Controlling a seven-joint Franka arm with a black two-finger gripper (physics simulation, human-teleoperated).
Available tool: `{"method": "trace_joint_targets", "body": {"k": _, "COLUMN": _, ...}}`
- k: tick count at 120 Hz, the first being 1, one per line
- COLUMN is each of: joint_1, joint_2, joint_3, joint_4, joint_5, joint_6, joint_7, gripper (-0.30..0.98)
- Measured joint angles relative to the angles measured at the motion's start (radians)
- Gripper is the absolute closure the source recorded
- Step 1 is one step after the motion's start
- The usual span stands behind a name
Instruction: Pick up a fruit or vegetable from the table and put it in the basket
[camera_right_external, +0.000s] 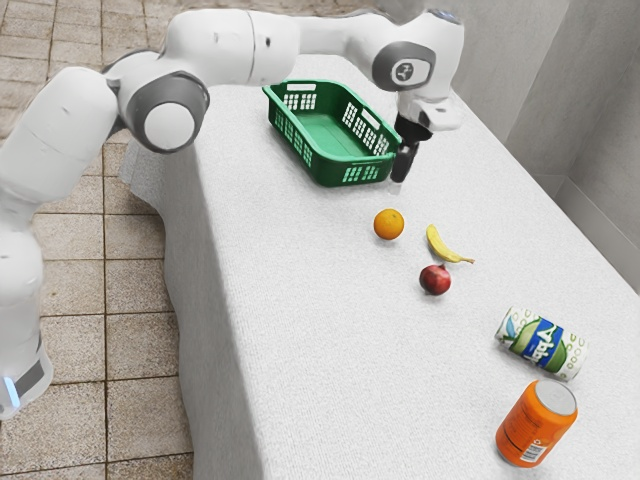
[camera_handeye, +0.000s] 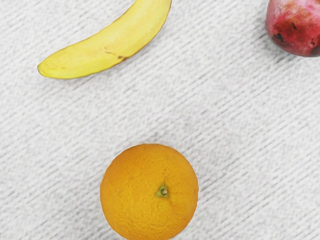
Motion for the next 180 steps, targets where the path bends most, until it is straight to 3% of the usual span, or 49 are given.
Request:
{"method": "trace_joint_targets", "body": {"k": 10, "joint_1": -0.012, "joint_2": 0.104, "joint_3": 0.002, "joint_4": -0.002, "joint_5": 0.048, "joint_6": 0.120, "joint_7": 0.073, "gripper": 0.00}}
{"method": "trace_joint_targets", "body": {"k": 29, "joint_1": -0.058, "joint_2": 0.163, "joint_3": 0.001, "joint_4": -0.004, "joint_5": 0.117, "joint_6": 0.309, "joint_7": 0.187, "gripper": 0.01}}
{"method": "trace_joint_targets", "body": {"k": 57, "joint_1": -0.110, "joint_2": 0.219, "joint_3": 0.000, "joint_4": -0.004, "joint_5": 0.172, "joint_6": 0.440, "joint_7": 0.310, "gripper": 0.00}}
{"method": "trace_joint_targets", "body": {"k": 144, "joint_1": -0.124, "joint_2": 0.278, "joint_3": 0.001, "joint_4": -0.019, "joint_5": 0.208, "joint_6": 0.524, "joint_7": 0.494, "gripper": 0.01}}
{"method": "trace_joint_targets", "body": {"k": 180, "joint_1": -0.127, "joint_2": 0.281, "joint_3": -0.001, "joint_4": -0.019, "joint_5": 0.205, "joint_6": 0.535, "joint_7": 0.521, "gripper": 0.23}}
